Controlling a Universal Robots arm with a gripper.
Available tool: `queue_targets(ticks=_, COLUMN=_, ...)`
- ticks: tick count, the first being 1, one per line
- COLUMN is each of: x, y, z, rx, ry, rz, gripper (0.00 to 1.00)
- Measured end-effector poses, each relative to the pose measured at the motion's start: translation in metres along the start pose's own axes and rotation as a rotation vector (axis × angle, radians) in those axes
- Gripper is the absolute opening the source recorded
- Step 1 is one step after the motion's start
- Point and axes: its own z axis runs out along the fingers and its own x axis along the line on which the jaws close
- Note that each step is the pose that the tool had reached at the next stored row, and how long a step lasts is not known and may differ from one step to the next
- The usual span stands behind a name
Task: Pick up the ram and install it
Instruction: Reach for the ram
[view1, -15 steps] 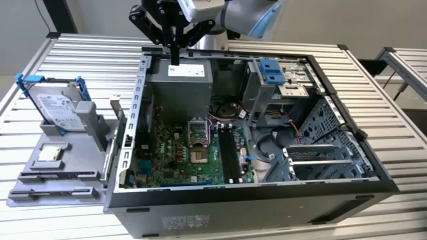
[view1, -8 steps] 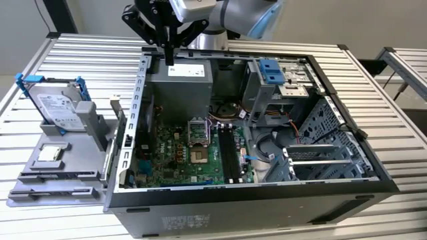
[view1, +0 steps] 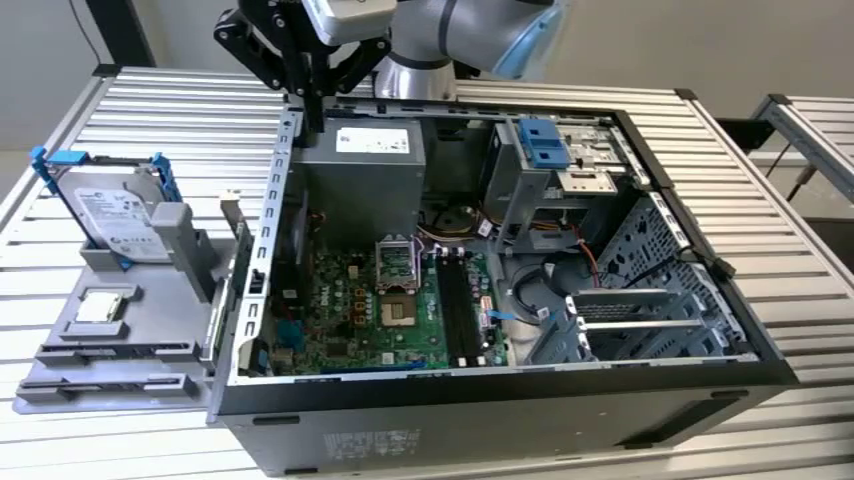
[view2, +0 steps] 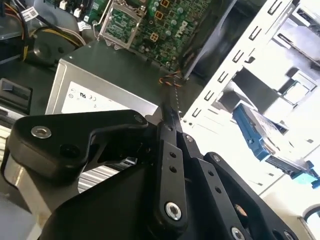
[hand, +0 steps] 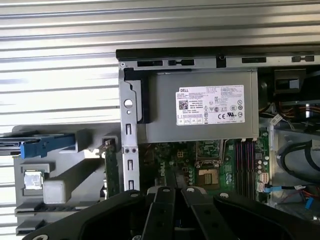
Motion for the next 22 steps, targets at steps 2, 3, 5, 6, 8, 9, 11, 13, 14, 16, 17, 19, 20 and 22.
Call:
queue_targets(ticks=2, x=0.0042, y=-0.0008, z=-0.0001, rx=0.0000, ry=0.0000, rz=-0.001, gripper=0.00)
queue_targets(ticks=3, x=0.0063, y=-0.0011, z=-0.0002, rx=0.0000, ry=0.0001, rz=-0.001, gripper=0.00)
queue_targets(ticks=5, x=0.0108, y=-0.0019, z=-0.0003, rx=0.0000, ry=0.0001, rz=-0.001, gripper=0.00)
queue_targets(ticks=6, x=0.0131, y=-0.0023, z=-0.0004, rx=-0.0001, ry=0.0000, rz=-0.001, gripper=0.00)
queue_targets(ticks=8, x=0.0175, y=-0.0031, z=-0.0006, rx=0.0000, ry=0.0001, rz=-0.002, gripper=0.00)
queue_targets(ticks=9, x=0.0197, y=-0.0035, z=-0.0006, rx=0.0000, ry=0.0001, rz=-0.002, gripper=0.00)
queue_targets(ticks=11, x=0.0242, y=-0.0044, z=-0.0008, rx=0.0000, ry=0.0002, rz=-0.002, gripper=0.00)
queue_targets(ticks=13, x=0.0292, y=-0.0055, z=-0.0009, rx=-0.0001, ry=0.0001, rz=-0.003, gripper=0.00)
queue_targets(ticks=14, x=0.0317, y=-0.0061, z=-0.0010, rx=-0.0001, ry=0.0001, rz=-0.003, gripper=0.00)
queue_targets(ticks=16, x=0.0370, y=-0.0073, z=-0.0012, rx=-0.0001, ry=0.0002, rz=-0.004, gripper=0.00)
queue_targets(ticks=17, x=0.0396, y=-0.0078, z=-0.0013, rx=0.0000, ry=0.0002, rz=-0.004, gripper=0.00)
queue_targets(ticks=19, x=0.0446, y=-0.0089, z=-0.0015, rx=-0.0001, ry=0.0002, rz=-0.004, gripper=0.00)
queue_targets(ticks=20, x=0.0472, y=-0.0094, z=-0.0016, rx=-0.0001, ry=0.0003, rz=-0.005, gripper=0.00)
queue_targets(ticks=22, x=0.0522, y=-0.0104, z=-0.0017, rx=-0.0002, ry=0.0003, rz=-0.005, gripper=0.00)
